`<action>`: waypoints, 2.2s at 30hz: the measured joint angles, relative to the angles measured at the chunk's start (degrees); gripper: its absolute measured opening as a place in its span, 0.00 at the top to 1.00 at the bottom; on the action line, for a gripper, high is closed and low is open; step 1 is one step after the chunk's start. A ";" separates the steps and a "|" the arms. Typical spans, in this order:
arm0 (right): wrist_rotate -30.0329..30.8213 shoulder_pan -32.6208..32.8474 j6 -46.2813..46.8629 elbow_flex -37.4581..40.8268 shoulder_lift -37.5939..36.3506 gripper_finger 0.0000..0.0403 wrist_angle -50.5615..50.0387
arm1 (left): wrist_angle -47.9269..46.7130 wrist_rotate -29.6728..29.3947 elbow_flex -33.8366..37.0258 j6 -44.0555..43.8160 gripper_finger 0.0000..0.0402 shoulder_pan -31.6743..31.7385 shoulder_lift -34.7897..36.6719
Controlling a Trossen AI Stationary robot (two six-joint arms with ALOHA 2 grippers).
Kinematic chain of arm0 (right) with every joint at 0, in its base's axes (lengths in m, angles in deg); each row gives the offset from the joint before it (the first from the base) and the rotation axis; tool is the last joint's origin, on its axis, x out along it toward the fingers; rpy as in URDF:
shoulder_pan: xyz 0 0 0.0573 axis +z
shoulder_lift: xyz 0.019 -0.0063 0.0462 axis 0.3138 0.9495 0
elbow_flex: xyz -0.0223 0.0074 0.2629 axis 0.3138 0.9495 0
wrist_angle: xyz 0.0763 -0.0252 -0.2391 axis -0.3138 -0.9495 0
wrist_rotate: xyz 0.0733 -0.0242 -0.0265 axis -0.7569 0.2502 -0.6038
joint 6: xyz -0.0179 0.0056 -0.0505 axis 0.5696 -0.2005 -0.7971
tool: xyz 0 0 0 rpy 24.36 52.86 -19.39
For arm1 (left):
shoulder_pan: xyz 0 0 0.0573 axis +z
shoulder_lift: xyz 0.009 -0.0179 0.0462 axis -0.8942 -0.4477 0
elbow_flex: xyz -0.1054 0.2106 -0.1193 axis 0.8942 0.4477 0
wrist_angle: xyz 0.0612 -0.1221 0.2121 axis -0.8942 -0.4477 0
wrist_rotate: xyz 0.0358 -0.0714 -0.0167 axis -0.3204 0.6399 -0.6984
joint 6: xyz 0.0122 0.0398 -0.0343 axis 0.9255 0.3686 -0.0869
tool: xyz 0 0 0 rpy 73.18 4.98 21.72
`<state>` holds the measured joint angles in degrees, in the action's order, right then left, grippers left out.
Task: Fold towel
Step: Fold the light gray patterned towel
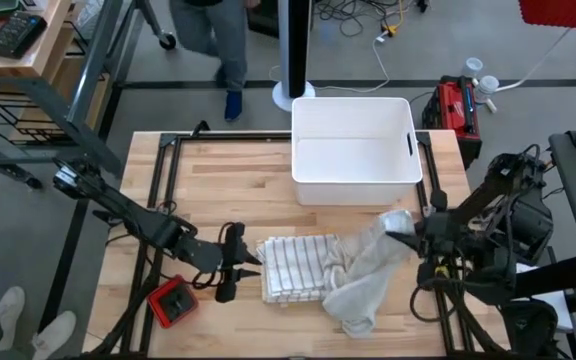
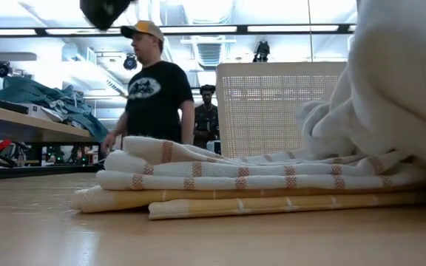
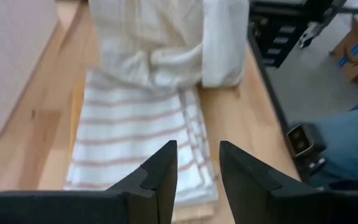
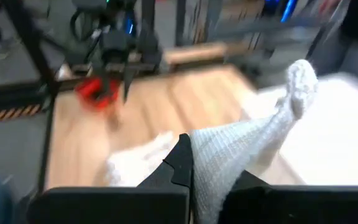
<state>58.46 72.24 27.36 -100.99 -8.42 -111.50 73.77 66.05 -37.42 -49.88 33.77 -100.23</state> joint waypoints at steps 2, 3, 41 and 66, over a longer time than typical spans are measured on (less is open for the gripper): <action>-5.42 -0.07 5.67 -0.37 0.27 1.00 -4.32 | 2.04 -0.05 2.31 -1.26 0.74 0.00 -1.11; -8.29 -0.07 8.49 -0.38 0.47 1.00 -6.65 | 3.33 -0.09 3.43 -1.28 0.74 0.07 -1.78; -49.15 -0.43 31.58 1.15 6.16 1.00 -10.81 | -22.00 1.58 -2.95 -11.75 0.81 9.90 -25.72; -45.32 -0.35 33.64 9.03 6.14 1.00 -10.85 | -18.63 2.16 -1.94 -12.37 0.81 -1.61 -16.96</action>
<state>13.14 71.89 61.00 -91.95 -2.28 -122.35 55.14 68.22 -39.36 -62.24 32.17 -117.18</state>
